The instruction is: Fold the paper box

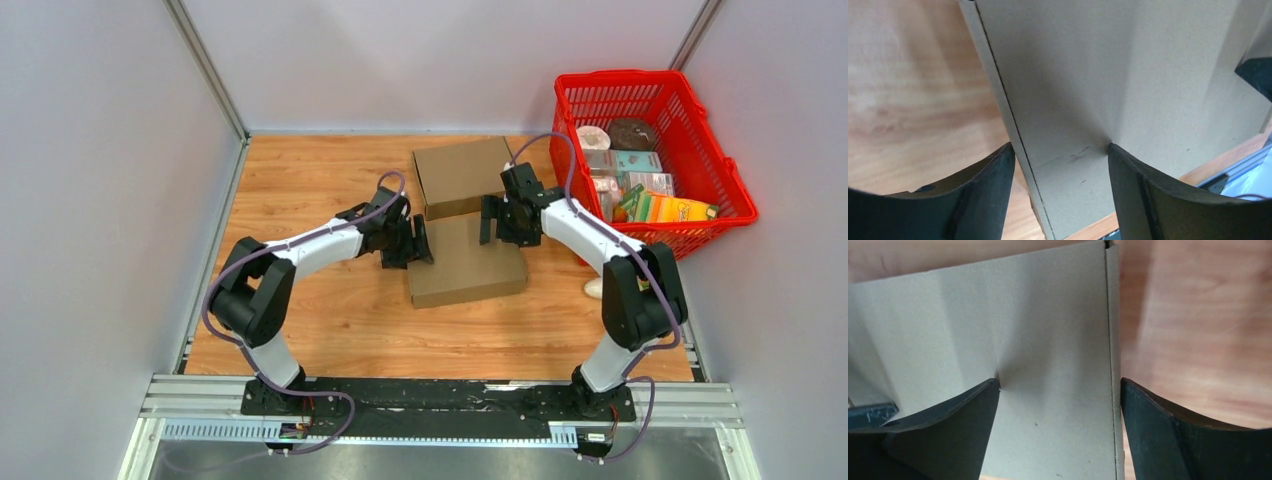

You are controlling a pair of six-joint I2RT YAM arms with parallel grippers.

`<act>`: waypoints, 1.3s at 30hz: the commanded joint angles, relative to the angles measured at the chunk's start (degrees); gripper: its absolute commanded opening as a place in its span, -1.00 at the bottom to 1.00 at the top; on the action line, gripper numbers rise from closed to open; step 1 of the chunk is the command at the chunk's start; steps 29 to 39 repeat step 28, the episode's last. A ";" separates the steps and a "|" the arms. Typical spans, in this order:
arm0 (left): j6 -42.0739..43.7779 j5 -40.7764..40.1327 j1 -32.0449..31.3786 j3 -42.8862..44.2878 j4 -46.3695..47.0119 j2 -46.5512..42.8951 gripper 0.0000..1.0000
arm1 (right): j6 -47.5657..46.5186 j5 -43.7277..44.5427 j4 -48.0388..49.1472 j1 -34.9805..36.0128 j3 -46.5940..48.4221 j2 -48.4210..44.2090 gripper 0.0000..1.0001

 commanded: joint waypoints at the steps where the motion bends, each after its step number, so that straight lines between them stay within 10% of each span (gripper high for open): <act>1: -0.52 -3.31 -0.16 5.23 2.87 0.22 0.57 | -3.71 5.42 0.86 0.16 7.46 2.32 0.91; 12: 18.97 -19.61 6.27 10.40 -21.89 -26.90 0.56 | -8.44 30.03 -11.78 1.12 13.70 -17.09 1.00; 17: 24.78 -2.05 6.09 14.72 -11.33 -44.32 0.53 | -12.50 20.47 -7.59 2.62 13.89 -34.84 1.00; 28: 30.32 0.01 6.18 20.61 -4.25 -59.64 0.59 | -16.02 10.52 7.97 2.70 9.50 -59.99 1.00; 39: 30.32 0.01 6.18 20.61 -4.25 -59.64 0.59 | -16.02 10.52 7.97 2.70 9.50 -59.99 1.00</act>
